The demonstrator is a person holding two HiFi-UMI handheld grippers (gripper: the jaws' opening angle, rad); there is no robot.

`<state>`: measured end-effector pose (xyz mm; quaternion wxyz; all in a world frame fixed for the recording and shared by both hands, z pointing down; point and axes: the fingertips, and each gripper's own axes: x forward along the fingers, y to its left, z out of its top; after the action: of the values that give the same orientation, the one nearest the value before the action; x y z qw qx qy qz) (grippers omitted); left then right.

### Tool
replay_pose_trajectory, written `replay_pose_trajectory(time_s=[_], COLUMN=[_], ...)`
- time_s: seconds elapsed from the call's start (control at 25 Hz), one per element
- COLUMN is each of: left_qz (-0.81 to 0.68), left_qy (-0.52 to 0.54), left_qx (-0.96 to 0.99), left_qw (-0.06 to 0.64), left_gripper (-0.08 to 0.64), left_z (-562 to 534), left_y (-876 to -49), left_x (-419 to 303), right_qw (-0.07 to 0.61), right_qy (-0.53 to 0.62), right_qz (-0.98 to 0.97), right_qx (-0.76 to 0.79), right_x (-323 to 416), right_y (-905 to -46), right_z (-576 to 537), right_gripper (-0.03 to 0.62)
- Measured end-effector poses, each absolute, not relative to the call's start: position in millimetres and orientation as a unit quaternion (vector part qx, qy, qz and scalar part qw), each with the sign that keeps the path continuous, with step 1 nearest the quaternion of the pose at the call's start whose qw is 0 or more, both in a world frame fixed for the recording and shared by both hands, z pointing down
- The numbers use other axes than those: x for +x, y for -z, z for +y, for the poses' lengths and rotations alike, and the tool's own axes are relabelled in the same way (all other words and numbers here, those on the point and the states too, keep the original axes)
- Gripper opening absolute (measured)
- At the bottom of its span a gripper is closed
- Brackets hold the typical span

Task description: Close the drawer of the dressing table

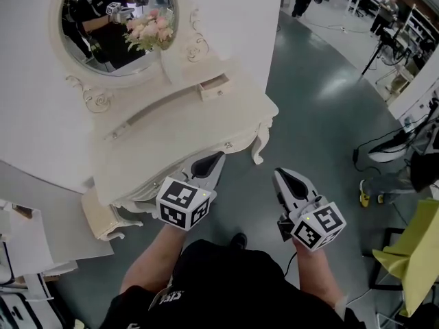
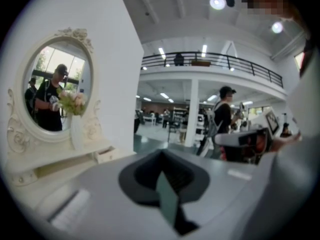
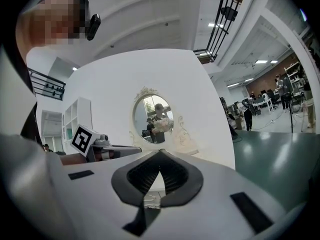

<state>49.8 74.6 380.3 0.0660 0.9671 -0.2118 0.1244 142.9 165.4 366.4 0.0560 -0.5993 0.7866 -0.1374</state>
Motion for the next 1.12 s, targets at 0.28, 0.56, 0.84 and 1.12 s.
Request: replay_pose_trajectory(time_s=[0.28,0.56,0.84,1.12], left_qz=[-0.226,-0.243,-0.251,-0.246], left_qy=[-0.117,-0.099,-0.083,-0.087], left_qx=[0.964,0.961,0.960,0.961], left_qw=[0.074,0.089,0.094,0.095], left_gripper=[0.008,0.008,0.008,0.008], left_z=[56,7,-69,-146], left_y=[-384,-390,-390,-396], left_x=[63,65,69,64], right_qw=[0.048,0.027,0.002,-0.024], right_qy=[0.140,0.142,0.136,0.133], right_qz=[0.793,0.799,0.803,0.797], right_qx=[-0.591,-0.584,-0.580,-0.589], right_x=[159,169,174,176], right_y=[-367,-369,-367,-366], right_z=[145,97,18,-68], right_gripper=[-0.006,-0.006,-0.006,-0.006])
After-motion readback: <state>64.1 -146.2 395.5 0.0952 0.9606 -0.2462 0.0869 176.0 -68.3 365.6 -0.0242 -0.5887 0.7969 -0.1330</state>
